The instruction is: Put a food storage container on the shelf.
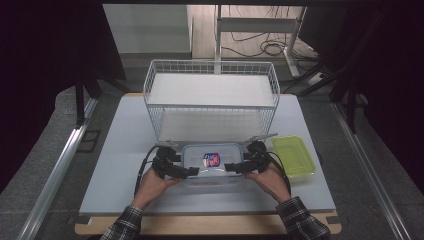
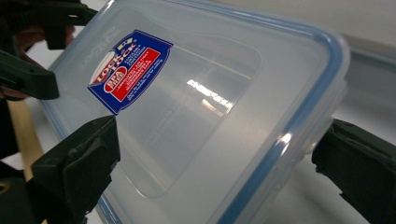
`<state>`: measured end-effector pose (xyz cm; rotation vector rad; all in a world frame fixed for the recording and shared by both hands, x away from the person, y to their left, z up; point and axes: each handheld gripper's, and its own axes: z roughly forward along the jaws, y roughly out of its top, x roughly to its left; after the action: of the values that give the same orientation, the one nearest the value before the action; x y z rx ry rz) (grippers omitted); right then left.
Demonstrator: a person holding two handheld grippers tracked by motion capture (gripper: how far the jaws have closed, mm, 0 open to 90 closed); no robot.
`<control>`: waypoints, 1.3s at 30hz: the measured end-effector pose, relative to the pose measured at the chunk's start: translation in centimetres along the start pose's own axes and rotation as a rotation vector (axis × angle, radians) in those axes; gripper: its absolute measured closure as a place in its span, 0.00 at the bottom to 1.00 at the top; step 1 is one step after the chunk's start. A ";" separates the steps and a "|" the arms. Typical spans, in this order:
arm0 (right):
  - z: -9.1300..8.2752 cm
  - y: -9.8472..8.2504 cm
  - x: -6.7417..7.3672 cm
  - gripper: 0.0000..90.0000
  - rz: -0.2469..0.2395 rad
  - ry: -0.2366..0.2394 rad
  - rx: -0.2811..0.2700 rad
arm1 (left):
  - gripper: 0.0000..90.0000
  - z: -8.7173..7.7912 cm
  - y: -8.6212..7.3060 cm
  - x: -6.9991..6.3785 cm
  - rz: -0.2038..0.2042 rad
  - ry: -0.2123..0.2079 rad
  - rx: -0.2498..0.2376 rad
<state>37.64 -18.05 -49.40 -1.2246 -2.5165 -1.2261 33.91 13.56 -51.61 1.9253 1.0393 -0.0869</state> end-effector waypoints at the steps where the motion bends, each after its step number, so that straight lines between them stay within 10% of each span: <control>1: 0.0 -0.1 -0.2 0.04 0.019 0.017 0.008 | 0.01 -0.1 0.0 0.0 0.002 0.001 0.008; 16: -4.1 -1.8 0.6 0.47 0.019 0.043 -0.037 | 0.39 -3.4 -2.0 -2.3 0.010 0.024 -0.055; 29: -3.9 -2.3 0.2 0.46 0.041 0.082 -0.042 | 0.39 -3.4 -2.6 -2.9 0.027 0.041 -0.059; 39: -4.5 -3.0 0.3 0.52 0.059 0.102 -0.055 | 0.28 -2.6 -2.9 -2.4 -0.064 -0.010 -0.060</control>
<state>34.24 -22.07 -48.15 -1.2058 -2.3727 -1.3173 29.52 14.66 -51.05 1.8359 1.0856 -0.1002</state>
